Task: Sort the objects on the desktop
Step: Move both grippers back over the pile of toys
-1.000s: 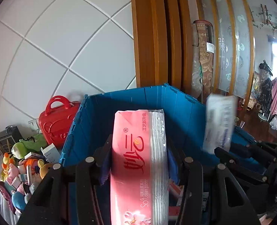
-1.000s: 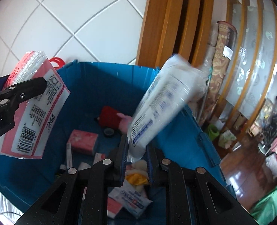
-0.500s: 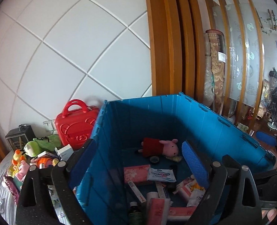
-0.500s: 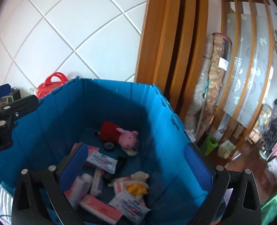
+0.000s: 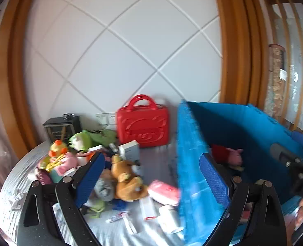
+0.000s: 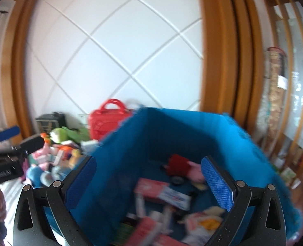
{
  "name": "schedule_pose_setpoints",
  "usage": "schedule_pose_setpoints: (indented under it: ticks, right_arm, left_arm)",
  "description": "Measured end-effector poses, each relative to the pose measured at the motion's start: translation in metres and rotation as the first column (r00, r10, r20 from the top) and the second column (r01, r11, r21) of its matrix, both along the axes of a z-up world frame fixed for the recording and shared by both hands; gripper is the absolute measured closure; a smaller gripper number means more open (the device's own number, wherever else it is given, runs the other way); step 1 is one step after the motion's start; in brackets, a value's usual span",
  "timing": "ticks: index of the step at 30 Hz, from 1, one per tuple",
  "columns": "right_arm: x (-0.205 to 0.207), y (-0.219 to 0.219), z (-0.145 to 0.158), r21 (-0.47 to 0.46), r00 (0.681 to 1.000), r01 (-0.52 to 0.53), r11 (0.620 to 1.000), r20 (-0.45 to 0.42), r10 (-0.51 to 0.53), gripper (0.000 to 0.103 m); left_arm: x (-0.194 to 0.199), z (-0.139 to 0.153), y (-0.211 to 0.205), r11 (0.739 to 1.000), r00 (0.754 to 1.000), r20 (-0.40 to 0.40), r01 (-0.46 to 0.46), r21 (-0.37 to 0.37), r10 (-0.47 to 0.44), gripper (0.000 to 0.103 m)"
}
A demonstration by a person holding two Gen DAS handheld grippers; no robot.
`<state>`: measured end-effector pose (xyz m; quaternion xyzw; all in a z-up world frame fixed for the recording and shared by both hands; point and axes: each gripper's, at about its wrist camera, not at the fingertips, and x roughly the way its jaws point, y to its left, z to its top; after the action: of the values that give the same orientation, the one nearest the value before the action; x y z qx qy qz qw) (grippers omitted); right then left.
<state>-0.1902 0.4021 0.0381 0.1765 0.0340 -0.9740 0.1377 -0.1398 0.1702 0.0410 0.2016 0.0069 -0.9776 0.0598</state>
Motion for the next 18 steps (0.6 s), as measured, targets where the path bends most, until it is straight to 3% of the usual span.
schedule_pose_setpoints:
  ticks: [10,18]
  right_arm:
    - [0.015,-0.147,0.004,0.007,0.994,-0.103,0.995,-0.037,0.103,0.0]
    - [0.018,-0.258,-0.022,0.01,0.996,-0.055,0.998,0.066,0.054,0.0]
  left_arm:
    - [0.016,-0.034,-0.187,0.987,0.986,0.053,-0.159,0.021,0.158,0.009]
    - [0.011,-0.082,-0.337,0.976,0.96,0.18,-0.217,-0.012,0.216,0.009]
